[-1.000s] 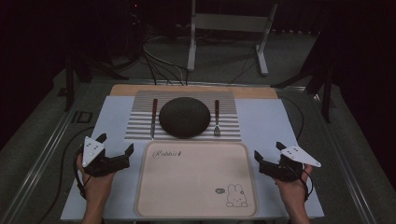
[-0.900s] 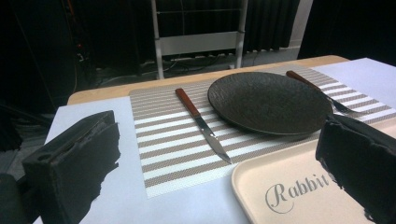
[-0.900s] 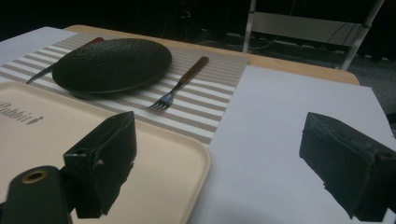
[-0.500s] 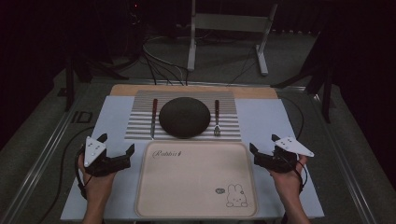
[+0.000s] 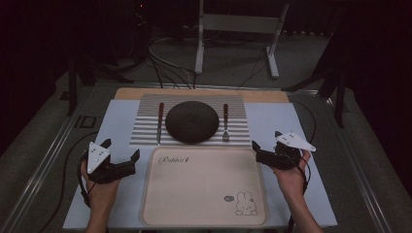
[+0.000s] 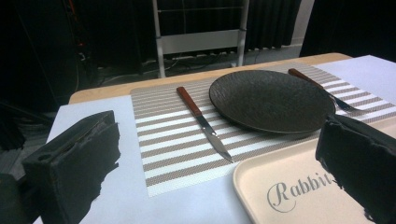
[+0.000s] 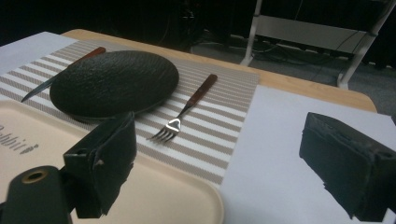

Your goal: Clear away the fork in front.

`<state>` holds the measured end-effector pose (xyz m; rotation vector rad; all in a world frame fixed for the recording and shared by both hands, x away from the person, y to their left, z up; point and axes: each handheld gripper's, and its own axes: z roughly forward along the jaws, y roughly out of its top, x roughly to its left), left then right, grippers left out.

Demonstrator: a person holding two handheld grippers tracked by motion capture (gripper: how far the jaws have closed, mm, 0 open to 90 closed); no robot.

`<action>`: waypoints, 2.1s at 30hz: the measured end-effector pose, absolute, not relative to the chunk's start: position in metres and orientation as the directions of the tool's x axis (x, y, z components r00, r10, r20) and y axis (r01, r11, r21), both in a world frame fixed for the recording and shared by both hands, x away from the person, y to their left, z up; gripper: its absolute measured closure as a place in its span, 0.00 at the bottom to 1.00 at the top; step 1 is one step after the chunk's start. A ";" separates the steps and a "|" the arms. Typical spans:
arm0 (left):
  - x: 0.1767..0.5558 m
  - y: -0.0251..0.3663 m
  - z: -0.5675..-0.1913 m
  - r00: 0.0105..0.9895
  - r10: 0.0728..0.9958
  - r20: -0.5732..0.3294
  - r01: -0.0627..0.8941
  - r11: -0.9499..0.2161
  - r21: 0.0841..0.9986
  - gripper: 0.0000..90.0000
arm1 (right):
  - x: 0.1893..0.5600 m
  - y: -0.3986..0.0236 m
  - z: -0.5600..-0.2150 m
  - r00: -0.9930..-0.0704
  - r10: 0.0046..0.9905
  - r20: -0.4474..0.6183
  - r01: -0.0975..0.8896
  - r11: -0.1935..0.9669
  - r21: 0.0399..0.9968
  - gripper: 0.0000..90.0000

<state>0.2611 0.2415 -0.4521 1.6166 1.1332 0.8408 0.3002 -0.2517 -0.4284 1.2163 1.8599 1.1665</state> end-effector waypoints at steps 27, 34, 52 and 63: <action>0.261 0.242 -0.452 0.334 0.943 0.018 0.283 -0.119 0.952 0.00 | 0.361 -0.212 -0.410 -0.371 0.928 -0.036 0.382 0.187 0.905 0.12; 0.262 0.242 -0.452 0.335 0.942 0.017 0.284 -0.118 0.952 0.00 | 0.372 -0.203 -0.403 -0.369 0.928 -0.043 0.386 0.195 0.902 0.12; 0.262 0.240 -0.452 0.340 0.940 0.023 0.286 -0.126 0.950 0.00 | 0.408 -0.197 -0.385 -0.346 0.938 -0.031 0.406 0.179 0.896 0.12; 0.262 0.240 -0.453 0.343 0.939 0.023 0.288 -0.128 0.949 0.00 | 0.433 -0.190 -0.372 -0.331 0.942 -0.052 0.414 0.194 0.889 0.12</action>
